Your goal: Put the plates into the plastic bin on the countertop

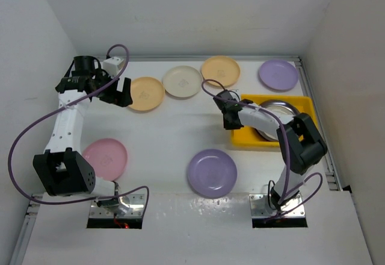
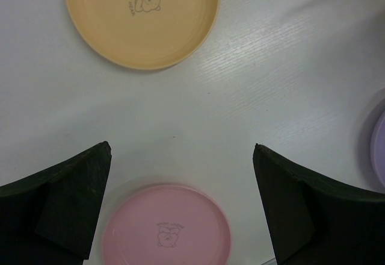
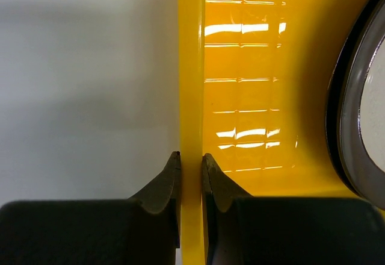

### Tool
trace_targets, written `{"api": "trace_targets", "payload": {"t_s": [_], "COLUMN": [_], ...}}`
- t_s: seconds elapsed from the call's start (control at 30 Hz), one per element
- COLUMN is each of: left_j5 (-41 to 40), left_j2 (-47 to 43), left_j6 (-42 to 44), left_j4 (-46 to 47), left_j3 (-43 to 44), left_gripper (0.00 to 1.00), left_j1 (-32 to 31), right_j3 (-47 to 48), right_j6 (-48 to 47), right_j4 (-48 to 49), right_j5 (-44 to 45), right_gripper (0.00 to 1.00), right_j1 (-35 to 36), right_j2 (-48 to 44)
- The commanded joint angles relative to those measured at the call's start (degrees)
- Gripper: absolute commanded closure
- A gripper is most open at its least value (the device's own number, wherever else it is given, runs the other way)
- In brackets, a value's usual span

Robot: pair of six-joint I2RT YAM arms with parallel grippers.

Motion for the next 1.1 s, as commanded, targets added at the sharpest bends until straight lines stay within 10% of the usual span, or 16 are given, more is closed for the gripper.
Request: {"api": "trace_targets", "payload": {"t_s": [0.0, 0.13, 0.2, 0.27, 0.37, 0.47, 0.6, 0.77, 1.07], "left_j5": [0.65, 1.26, 1.79, 1.79, 1.79, 1.26, 0.65, 0.65, 1.7], "left_j2": [0.2, 0.2, 0.72, 0.72, 0.12, -1.2, -3.31, -6.13, -10.7], "left_j6": [0.65, 0.65, 0.65, 0.65, 0.12, 0.64, 0.65, 0.65, 0.12], "left_j4": [0.67, 0.67, 0.67, 0.67, 0.14, -0.47, -0.47, -0.47, -1.0], "left_j3": [1.01, 1.01, 1.01, 1.01, 1.01, 1.01, -0.39, -1.63, -3.83], "left_gripper": [0.0, 0.0, 0.0, 0.0, 0.0, 0.0, 0.0, 0.0, 0.0], "left_j1": [0.71, 1.24, 1.24, 1.24, 1.24, 1.24, 1.24, 1.24, 1.24], "right_j3": [-3.26, -4.23, -2.49, -0.64, 4.02, 2.37, -19.2, -28.39, -35.24], "right_j6": [-3.82, -3.82, -4.87, -5.57, -5.76, 2.04, 24.02, 30.11, 33.27], "right_j4": [-0.6, -0.87, -0.87, -3.14, -8.49, -12.45, -11.86, -11.94, -8.18], "right_j5": [0.59, 1.03, 0.15, -0.03, 1.11, 3.57, -3.87, -11.19, -8.21], "right_gripper": [1.0, 1.0, 0.75, 0.26, 0.07, 0.05, 0.77, 0.37, 0.52], "right_j1": [0.51, 0.24, 0.15, 0.94, 4.36, 8.06, 8.86, 13.5, 17.12], "right_j2": [-4.3, -5.98, -5.81, -5.8, -10.36, -18.79, -38.53, -38.86, -37.18]}}
